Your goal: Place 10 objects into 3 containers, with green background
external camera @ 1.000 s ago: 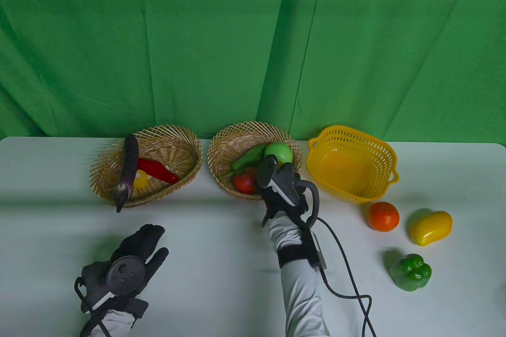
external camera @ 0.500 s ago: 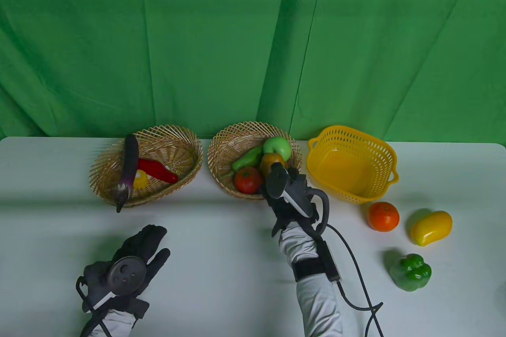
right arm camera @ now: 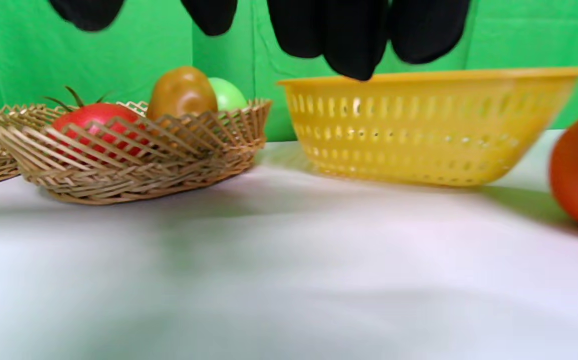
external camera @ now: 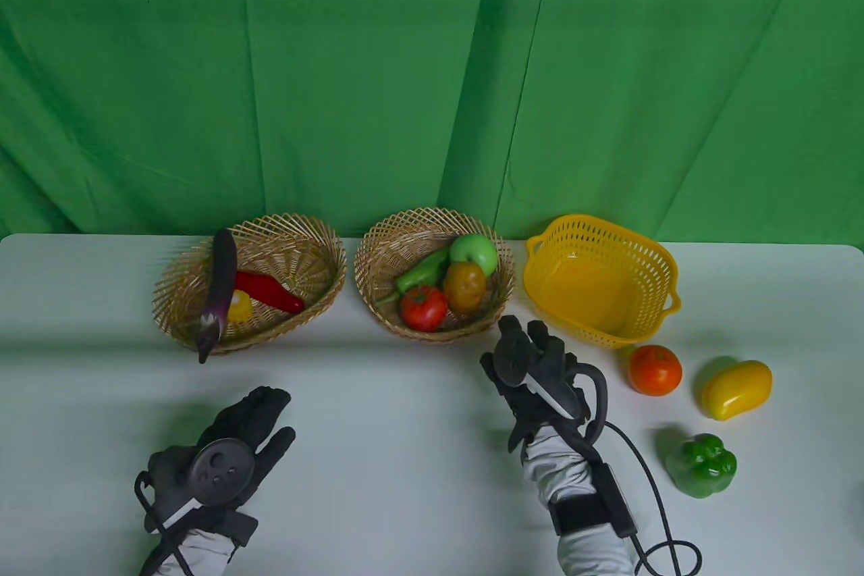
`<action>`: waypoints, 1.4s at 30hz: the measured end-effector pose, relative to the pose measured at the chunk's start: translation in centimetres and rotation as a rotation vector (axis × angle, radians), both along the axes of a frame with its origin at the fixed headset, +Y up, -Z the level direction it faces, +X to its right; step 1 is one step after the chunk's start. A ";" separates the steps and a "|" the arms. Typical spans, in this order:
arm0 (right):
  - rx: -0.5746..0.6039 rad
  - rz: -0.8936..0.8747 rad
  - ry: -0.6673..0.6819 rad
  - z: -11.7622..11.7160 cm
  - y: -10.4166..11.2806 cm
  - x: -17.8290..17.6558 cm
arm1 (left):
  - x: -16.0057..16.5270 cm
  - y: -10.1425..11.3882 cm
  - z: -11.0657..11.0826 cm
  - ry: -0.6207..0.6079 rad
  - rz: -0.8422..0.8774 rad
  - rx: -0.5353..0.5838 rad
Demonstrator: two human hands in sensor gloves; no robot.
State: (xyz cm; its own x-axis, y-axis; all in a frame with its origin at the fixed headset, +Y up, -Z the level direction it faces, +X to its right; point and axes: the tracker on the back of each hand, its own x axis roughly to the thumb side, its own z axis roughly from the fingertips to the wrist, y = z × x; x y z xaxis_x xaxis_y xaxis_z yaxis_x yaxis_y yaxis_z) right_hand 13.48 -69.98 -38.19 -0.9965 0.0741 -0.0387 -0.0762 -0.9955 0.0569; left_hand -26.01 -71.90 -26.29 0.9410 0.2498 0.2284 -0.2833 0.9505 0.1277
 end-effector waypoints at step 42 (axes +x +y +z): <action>-0.010 -0.006 -0.475 10.3 -5.2 20.0 | 0.6 -0.2 0.2 -0.019 -0.027 0.014</action>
